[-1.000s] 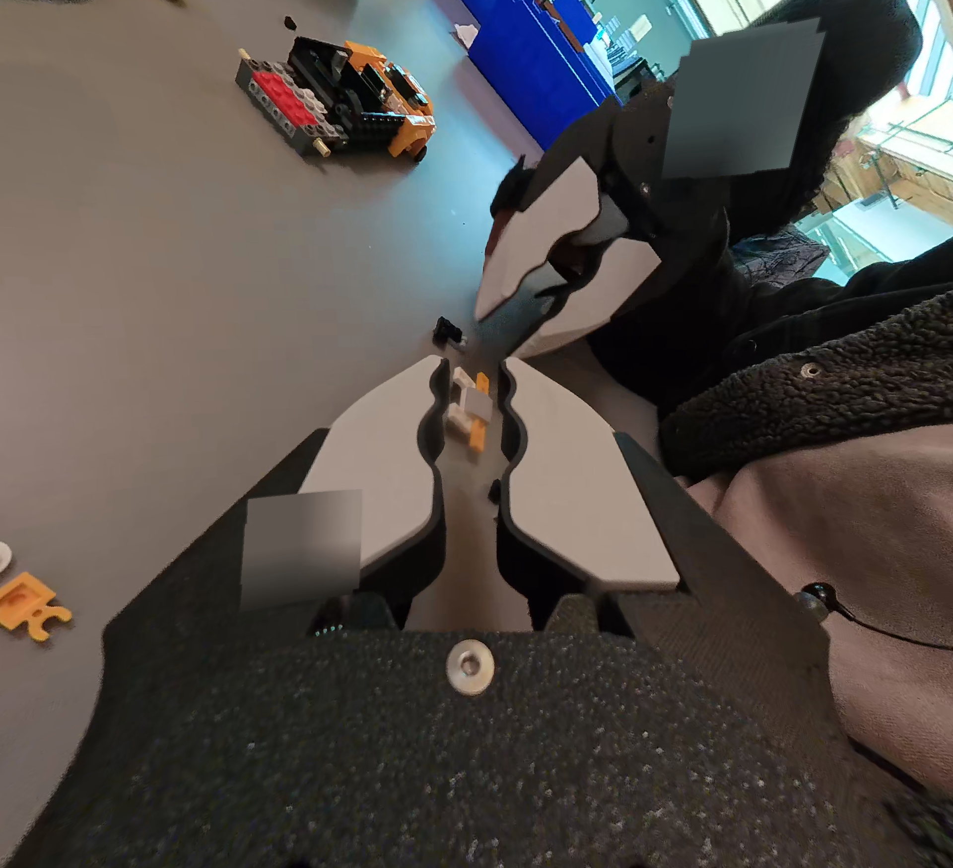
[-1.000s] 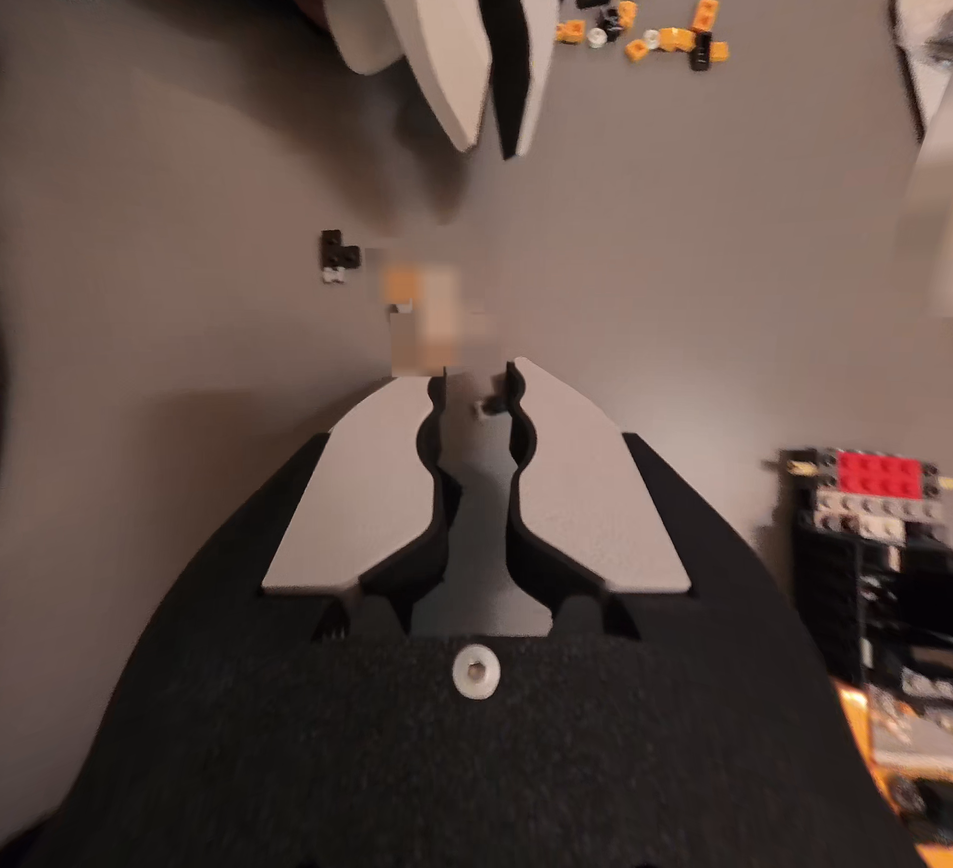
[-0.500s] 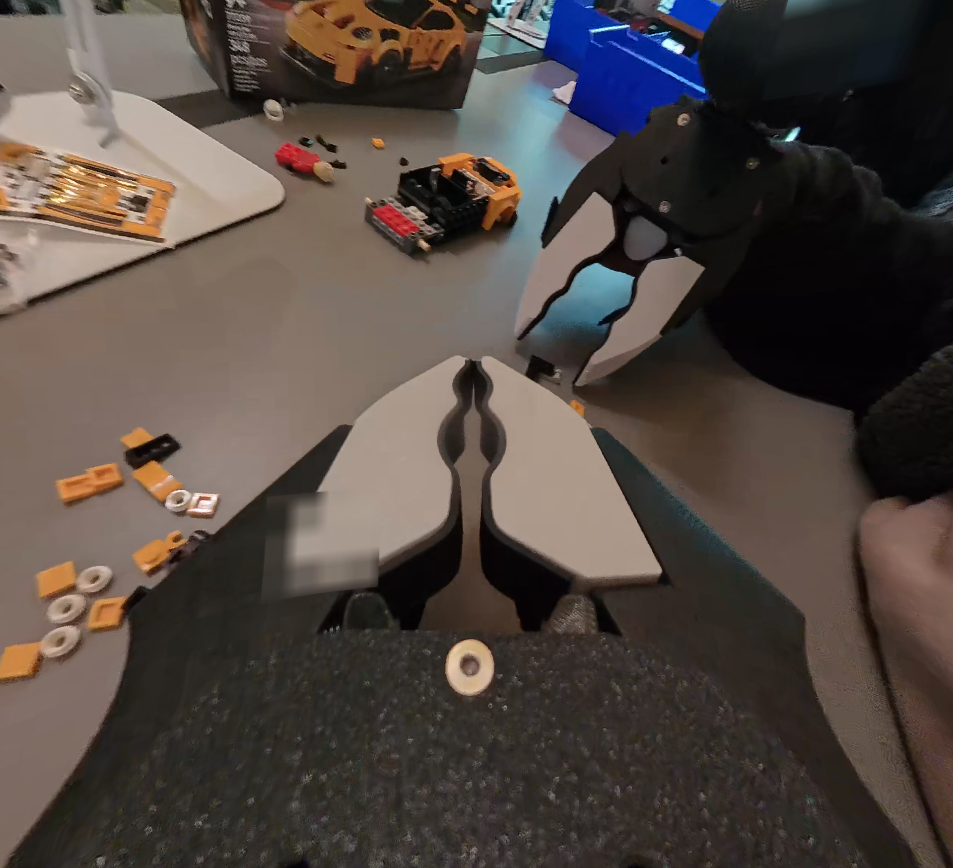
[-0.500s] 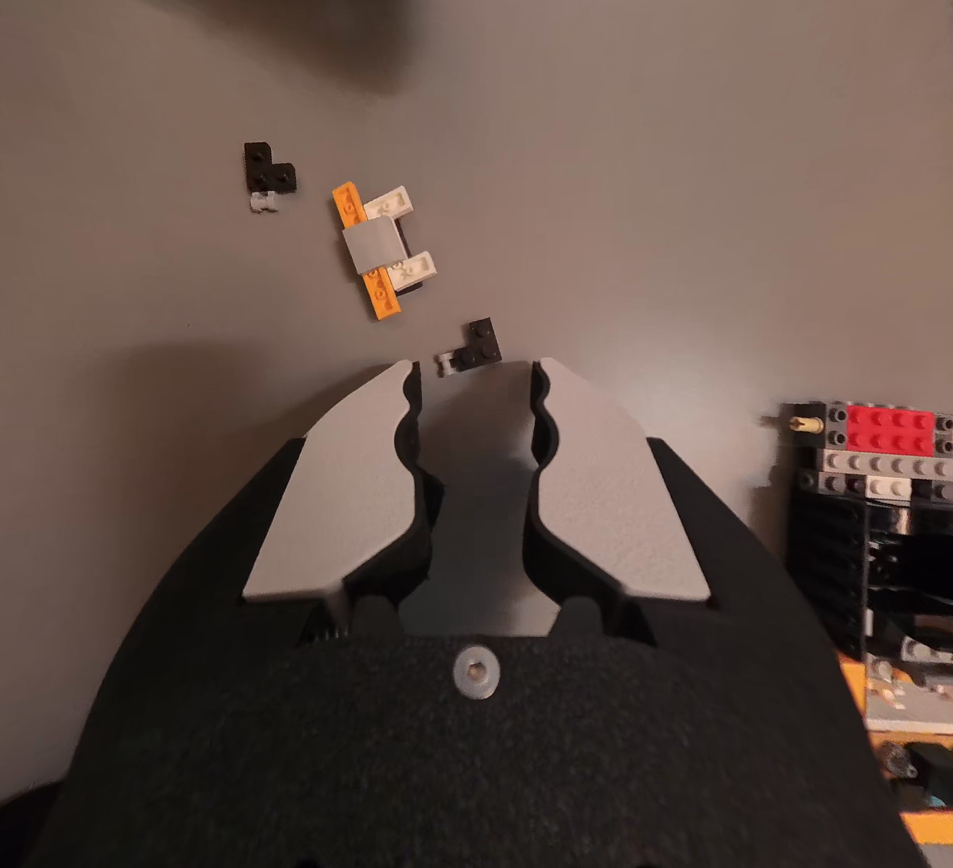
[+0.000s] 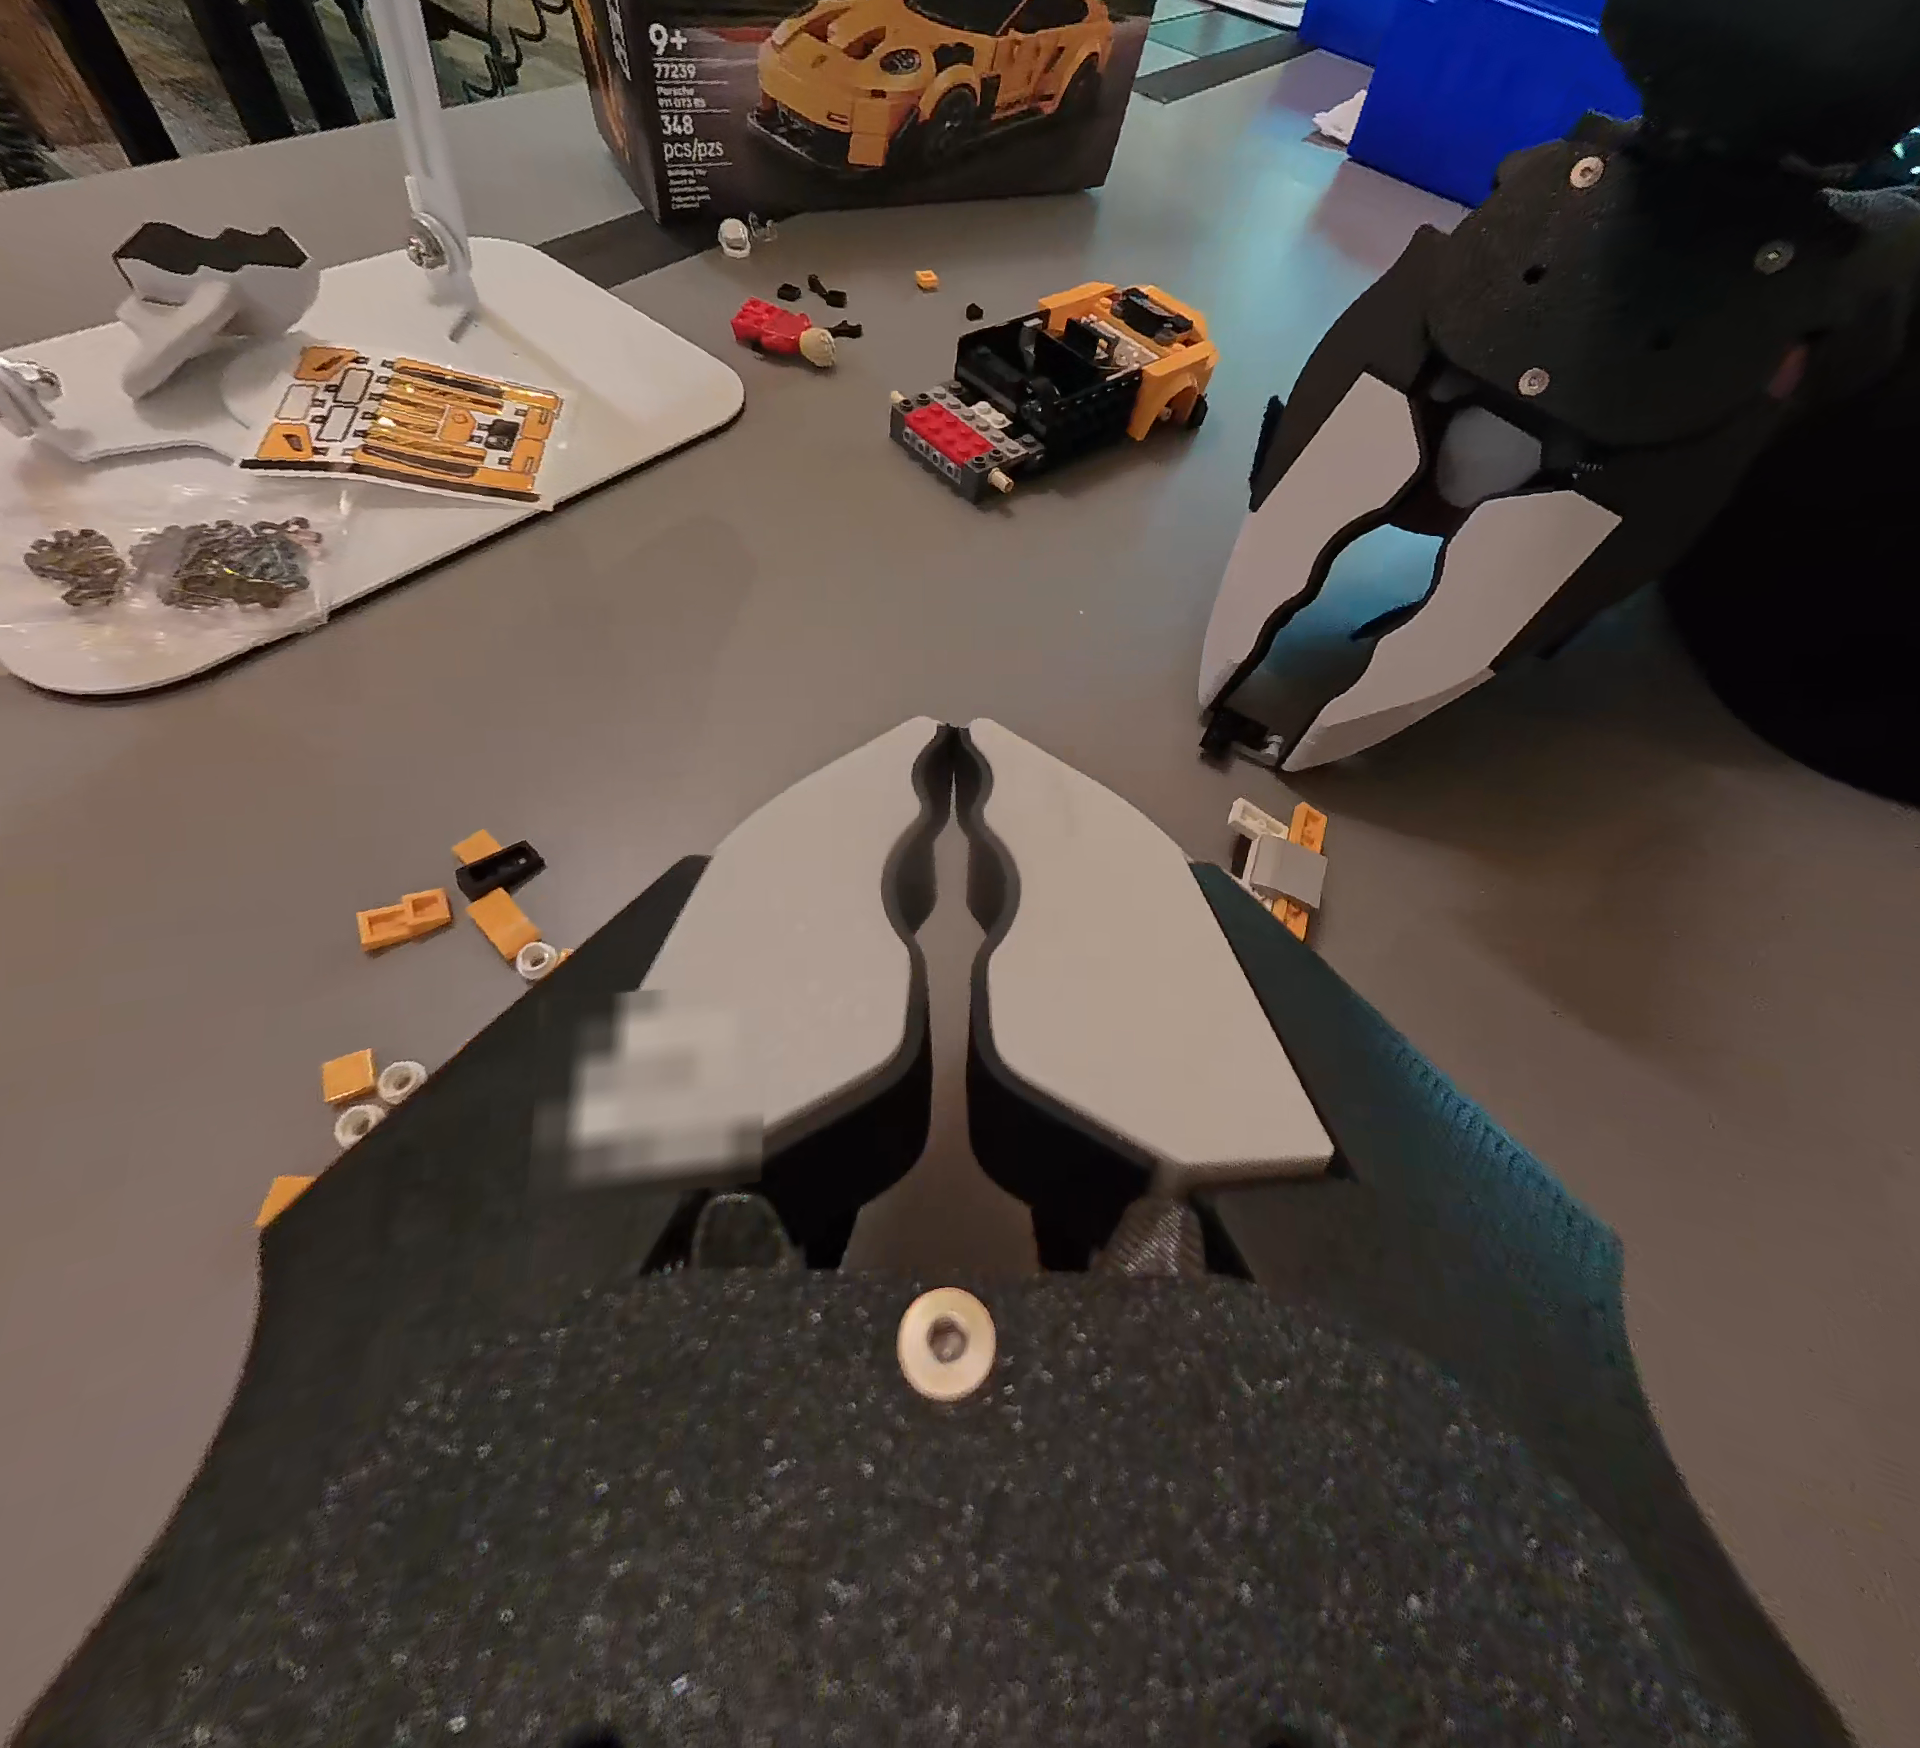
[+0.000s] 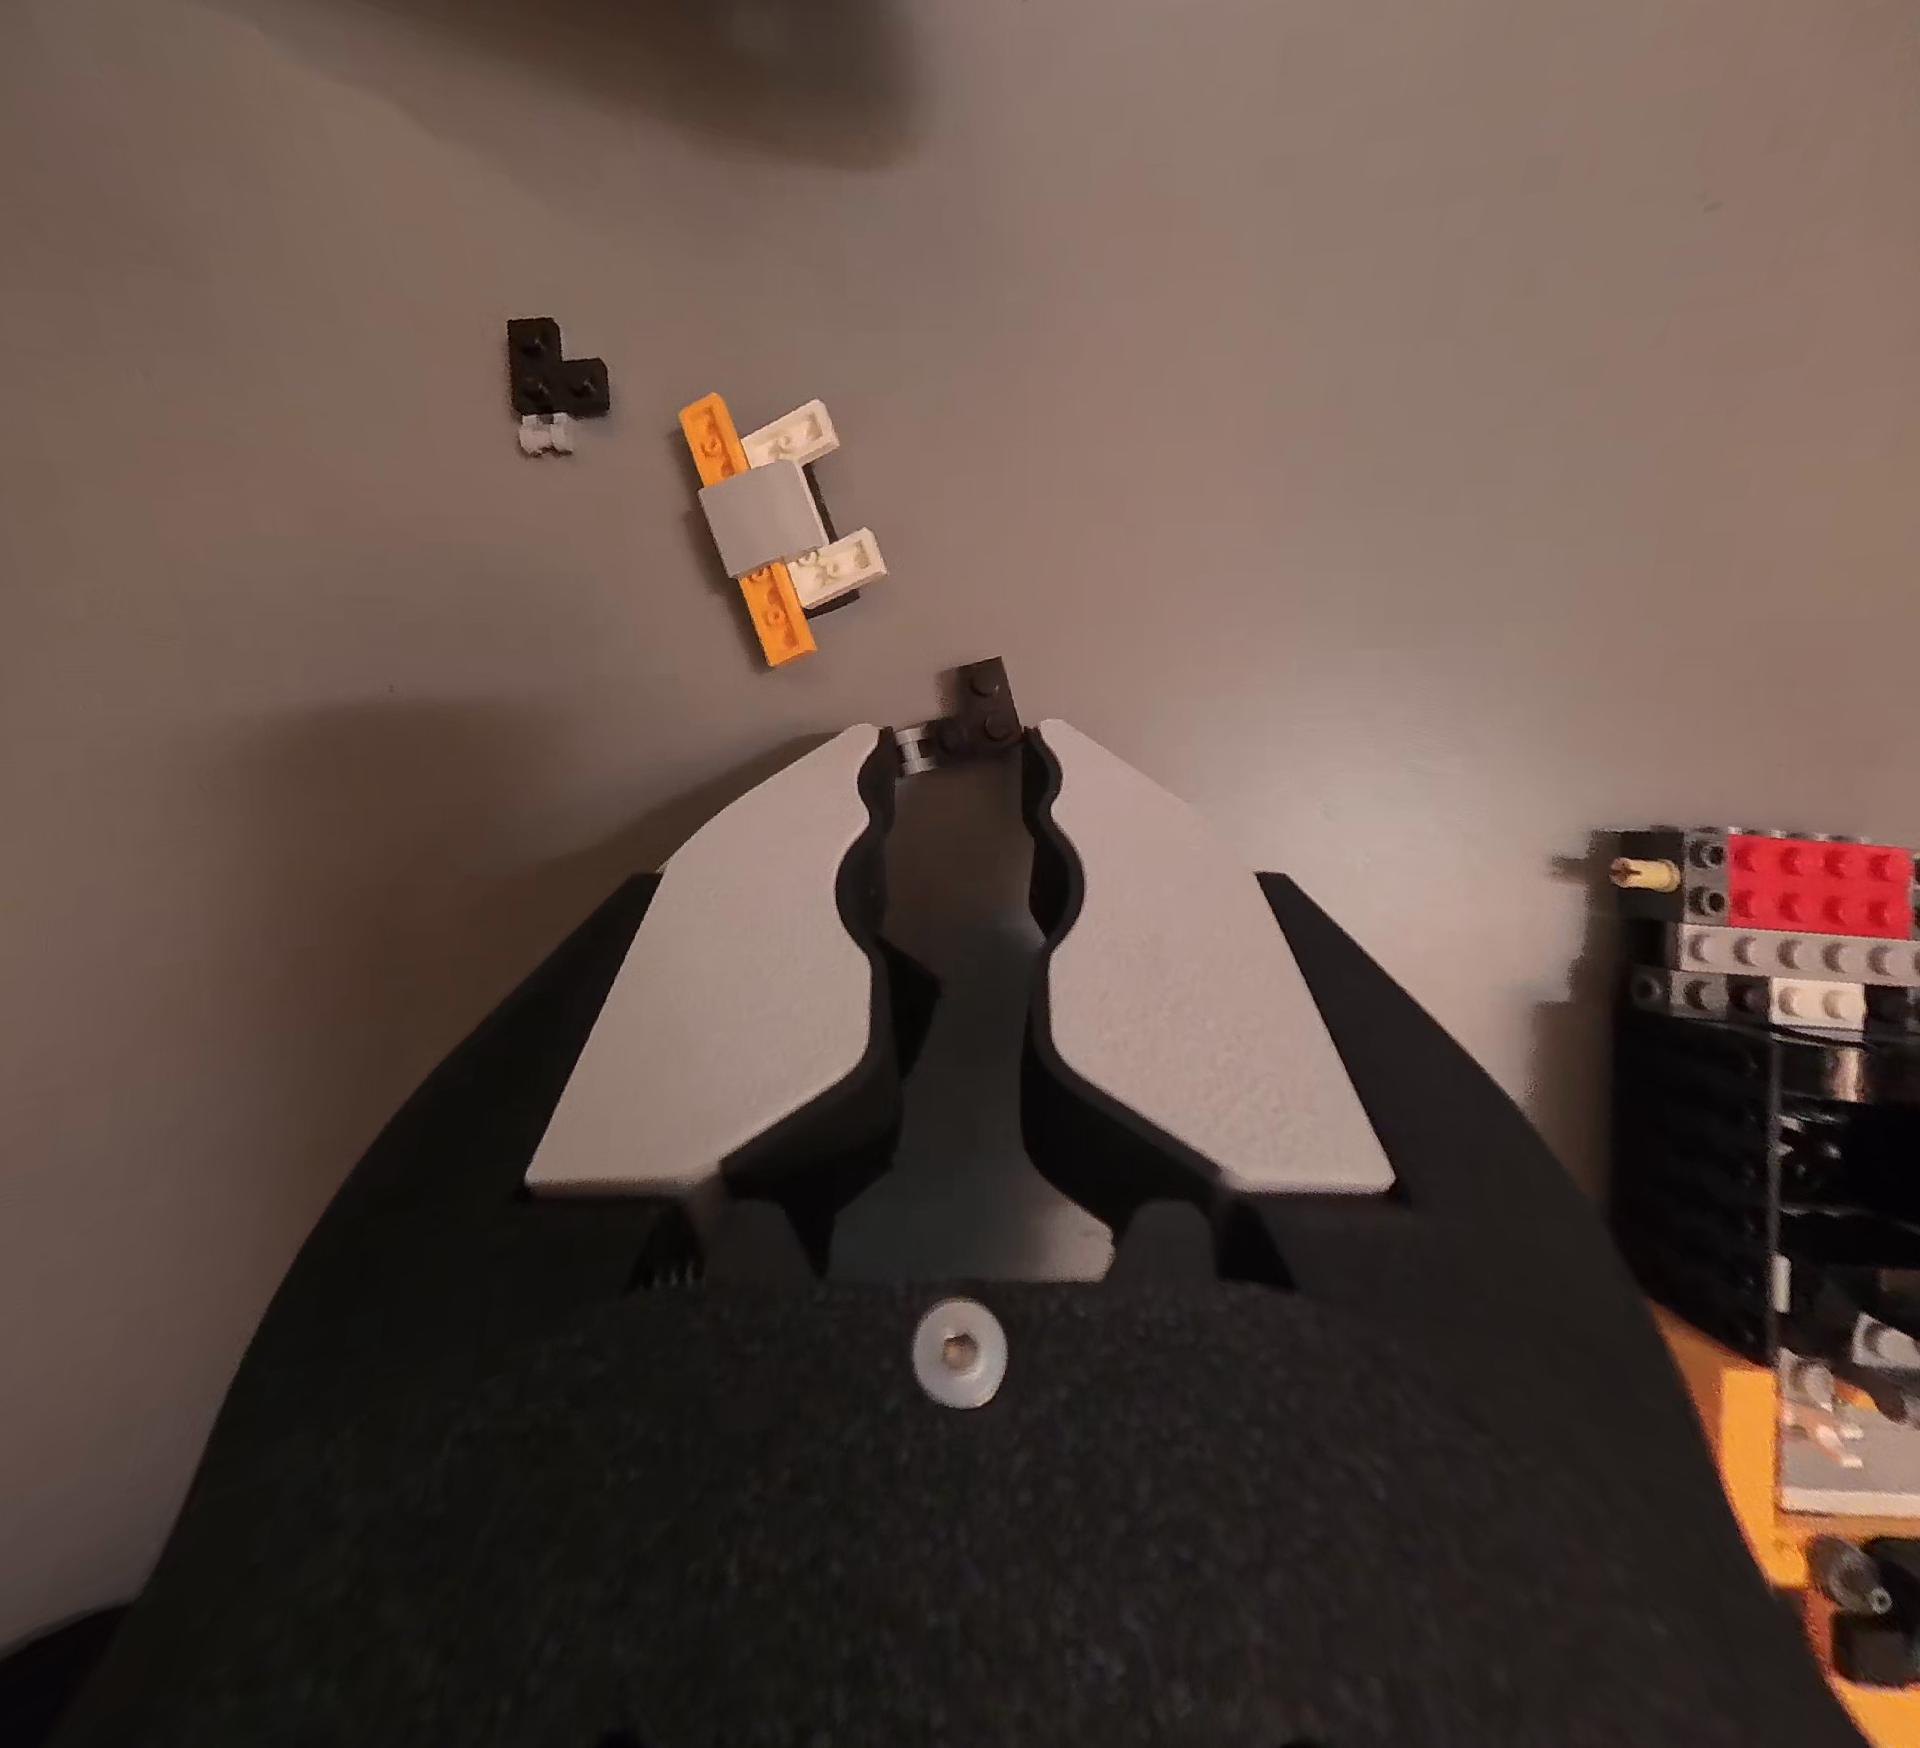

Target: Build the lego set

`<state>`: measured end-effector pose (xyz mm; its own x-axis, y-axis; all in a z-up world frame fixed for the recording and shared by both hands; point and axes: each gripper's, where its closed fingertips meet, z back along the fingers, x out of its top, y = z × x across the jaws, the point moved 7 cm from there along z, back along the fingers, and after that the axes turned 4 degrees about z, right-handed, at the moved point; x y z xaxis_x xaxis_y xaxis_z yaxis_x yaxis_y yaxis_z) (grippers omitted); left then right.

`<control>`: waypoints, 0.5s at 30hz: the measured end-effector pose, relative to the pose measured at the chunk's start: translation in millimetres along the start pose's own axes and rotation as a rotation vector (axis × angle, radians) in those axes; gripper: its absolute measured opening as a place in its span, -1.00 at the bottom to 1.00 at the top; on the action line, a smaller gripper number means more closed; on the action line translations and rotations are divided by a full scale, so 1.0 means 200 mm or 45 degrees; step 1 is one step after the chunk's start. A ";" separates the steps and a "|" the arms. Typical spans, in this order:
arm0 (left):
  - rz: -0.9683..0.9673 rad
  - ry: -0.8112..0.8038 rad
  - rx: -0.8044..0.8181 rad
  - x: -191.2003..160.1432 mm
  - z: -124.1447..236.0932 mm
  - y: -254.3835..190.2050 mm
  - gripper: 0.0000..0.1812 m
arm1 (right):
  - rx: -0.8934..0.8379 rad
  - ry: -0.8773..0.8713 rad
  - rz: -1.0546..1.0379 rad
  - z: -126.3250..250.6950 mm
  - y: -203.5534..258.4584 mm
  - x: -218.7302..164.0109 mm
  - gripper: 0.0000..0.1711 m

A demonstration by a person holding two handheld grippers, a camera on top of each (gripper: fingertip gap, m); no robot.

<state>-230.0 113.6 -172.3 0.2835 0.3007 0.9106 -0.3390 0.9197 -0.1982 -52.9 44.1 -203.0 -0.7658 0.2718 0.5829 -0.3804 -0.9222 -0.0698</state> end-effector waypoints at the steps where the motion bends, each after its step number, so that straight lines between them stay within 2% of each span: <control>1: 0.001 -0.008 0.002 0.00 0.00 0.00 -1.00 | -0.008 -0.011 -0.006 0.01 -0.01 0.00 -0.73; 8: -0.012 -0.062 0.066 0.02 0.02 0.02 -1.00 | -0.076 -0.087 -0.028 0.05 -0.04 0.02 -0.73; 11: -0.087 -0.147 0.231 0.08 0.06 0.08 -1.00 | -0.094 -0.031 -0.027 0.03 -0.05 0.00 -0.73; 15: -0.161 -0.281 0.483 0.30 0.15 0.25 -1.00 | -0.061 0.025 -0.016 0.01 -0.04 -0.02 -0.72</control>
<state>-257.8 169.5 -117.3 0.1597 0.0933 0.9827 -0.6306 0.7756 0.0289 -46.6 49.3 -203.8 -0.7707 0.2889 0.5680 -0.4140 -0.9046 -0.1016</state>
